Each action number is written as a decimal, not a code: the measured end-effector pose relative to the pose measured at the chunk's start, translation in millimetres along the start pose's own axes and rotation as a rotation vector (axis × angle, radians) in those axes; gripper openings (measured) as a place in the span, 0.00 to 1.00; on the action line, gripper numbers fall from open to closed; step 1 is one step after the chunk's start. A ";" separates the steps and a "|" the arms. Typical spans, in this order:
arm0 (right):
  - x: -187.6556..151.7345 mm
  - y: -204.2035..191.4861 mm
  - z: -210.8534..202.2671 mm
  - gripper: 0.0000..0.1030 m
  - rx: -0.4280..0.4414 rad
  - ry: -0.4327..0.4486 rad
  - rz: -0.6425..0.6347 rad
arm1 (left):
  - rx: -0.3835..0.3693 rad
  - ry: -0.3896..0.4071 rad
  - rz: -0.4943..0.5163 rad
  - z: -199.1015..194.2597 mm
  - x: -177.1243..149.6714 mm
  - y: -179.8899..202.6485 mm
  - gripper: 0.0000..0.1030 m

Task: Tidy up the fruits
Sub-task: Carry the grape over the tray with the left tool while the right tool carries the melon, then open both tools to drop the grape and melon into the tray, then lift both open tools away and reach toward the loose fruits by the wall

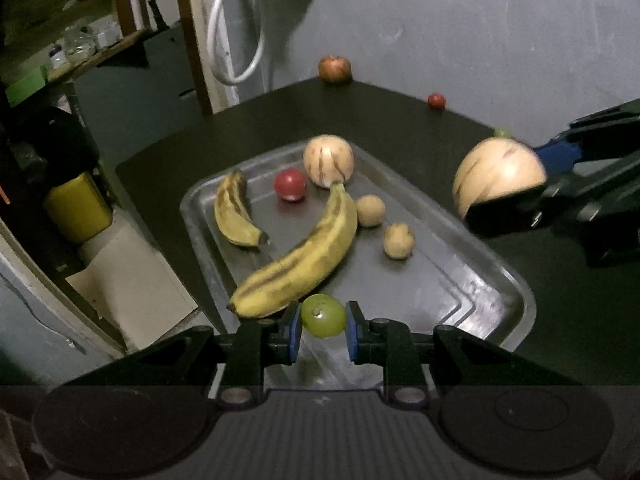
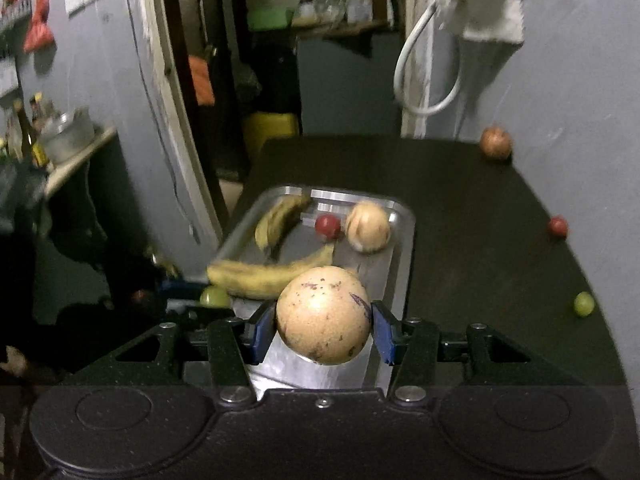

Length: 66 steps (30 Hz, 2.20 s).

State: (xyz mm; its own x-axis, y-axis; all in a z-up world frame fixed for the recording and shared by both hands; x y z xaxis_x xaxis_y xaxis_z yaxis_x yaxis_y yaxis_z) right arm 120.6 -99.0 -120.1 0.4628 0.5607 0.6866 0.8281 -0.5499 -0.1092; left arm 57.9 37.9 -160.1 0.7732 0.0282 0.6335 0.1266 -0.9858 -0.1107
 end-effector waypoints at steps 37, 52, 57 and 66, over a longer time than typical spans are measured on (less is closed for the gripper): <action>-9.1 0.1 51.2 0.58 -0.010 -0.096 -0.073 | 0.029 -0.010 0.008 13.8 -4.2 -1.9 0.40; 26.6 27.6 -51.2 0.96 -0.041 0.187 0.120 | 0.041 0.066 -0.061 -21.1 22.7 -7.6 0.89; 33.4 30.6 -79.7 0.99 -0.035 0.277 0.149 | 0.040 0.100 -0.068 -37.9 38.8 -3.2 0.96; 31.1 33.3 -109.2 0.99 -0.032 0.367 0.187 | 0.040 0.154 -0.009 -61.5 62.1 13.5 0.99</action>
State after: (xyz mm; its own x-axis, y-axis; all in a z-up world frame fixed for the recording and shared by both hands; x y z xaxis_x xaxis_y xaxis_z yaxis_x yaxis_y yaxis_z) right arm 128.1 -167.5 -23.9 0.4559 0.1947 0.8685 0.7276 -0.6435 -0.2377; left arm 69.4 16.2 -75.1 0.6676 0.0079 0.7445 0.1603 -0.9780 -0.1334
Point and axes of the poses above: each gripper's, at about its wrist camera, not at the fingertips, and z roughly the way its jaws point, y to its right, x to its top, the point moved 1 cm from there along z, roughly the way its jaws point, and after that the axes turned 4 degrees about x, right-handed, at the moved point
